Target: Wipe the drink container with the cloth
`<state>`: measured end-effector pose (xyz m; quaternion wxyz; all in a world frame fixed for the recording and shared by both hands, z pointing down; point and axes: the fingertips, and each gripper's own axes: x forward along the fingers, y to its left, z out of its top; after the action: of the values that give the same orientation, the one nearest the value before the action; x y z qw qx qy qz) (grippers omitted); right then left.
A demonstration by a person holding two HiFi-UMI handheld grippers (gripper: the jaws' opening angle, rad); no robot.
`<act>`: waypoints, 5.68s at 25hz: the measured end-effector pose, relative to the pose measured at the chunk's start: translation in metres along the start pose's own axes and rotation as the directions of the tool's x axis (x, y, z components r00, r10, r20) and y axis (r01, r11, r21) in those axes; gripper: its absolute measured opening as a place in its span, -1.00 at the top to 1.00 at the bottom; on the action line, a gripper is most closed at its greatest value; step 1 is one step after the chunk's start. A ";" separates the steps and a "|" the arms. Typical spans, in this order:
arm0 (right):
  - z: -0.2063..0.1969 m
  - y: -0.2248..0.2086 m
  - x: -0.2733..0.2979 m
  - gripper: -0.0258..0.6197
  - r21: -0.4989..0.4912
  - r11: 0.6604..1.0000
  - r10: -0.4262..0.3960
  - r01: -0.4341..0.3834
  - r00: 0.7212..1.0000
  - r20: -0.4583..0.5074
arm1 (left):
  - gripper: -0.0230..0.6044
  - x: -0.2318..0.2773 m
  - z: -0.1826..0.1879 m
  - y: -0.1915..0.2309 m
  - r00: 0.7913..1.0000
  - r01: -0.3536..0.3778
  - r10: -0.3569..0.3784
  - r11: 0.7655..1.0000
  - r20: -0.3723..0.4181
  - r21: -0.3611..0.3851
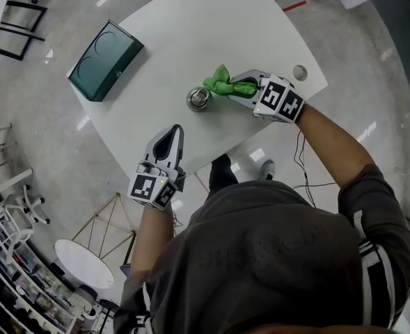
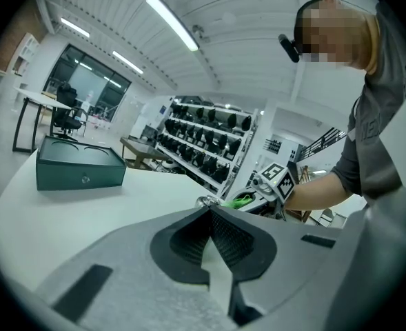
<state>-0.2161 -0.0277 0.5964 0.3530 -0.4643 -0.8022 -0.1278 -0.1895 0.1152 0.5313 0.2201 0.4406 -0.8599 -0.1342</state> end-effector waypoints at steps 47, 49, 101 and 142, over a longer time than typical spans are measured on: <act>-0.008 0.091 0.044 0.68 0.006 0.975 0.218 -0.224 0.944 -0.246 | 0.91 -0.040 -0.019 -0.002 0.996 -0.081 0.081 0.997 0.045 -0.016; -0.018 0.089 0.054 0.68 0.023 0.974 0.221 -0.223 0.939 -0.264 | 0.91 -0.043 -0.024 0.002 0.995 -0.091 0.092 0.995 0.041 -0.030; 0.101 -0.021 0.029 0.68 0.135 0.967 0.234 -0.216 0.964 -0.129 | 0.91 -0.057 -0.016 0.037 0.989 -0.113 0.119 0.991 0.087 -0.070; 0.056 0.058 -0.038 0.67 -0.179 0.954 0.182 -0.239 0.940 -0.288 | 0.91 -0.043 -0.028 -0.021 0.992 -0.086 0.089 0.996 0.091 -0.037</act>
<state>-0.1807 0.0078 0.5230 0.4188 -0.5611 -0.6741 -0.2351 -0.1389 0.1376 0.5356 0.1930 0.3920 -0.8854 -0.1588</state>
